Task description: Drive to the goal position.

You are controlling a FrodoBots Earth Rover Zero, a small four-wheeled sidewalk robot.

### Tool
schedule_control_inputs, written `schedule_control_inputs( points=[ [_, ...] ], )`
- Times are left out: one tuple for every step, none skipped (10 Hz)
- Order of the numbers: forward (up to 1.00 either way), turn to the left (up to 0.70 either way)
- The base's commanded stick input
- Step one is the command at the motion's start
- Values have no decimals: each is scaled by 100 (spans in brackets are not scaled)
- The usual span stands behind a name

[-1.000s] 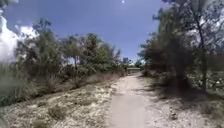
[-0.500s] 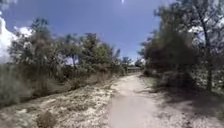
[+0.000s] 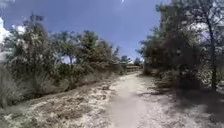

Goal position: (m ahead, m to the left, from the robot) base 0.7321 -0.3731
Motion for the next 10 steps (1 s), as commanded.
schedule_control_inputs(
  points=[
    [50, 0],
    [50, 0],
    [50, 0],
    [50, 0],
    [50, 0],
    [50, 0],
    [50, 0],
    [50, 0],
    [50, 0],
    [50, 0]
  ],
)
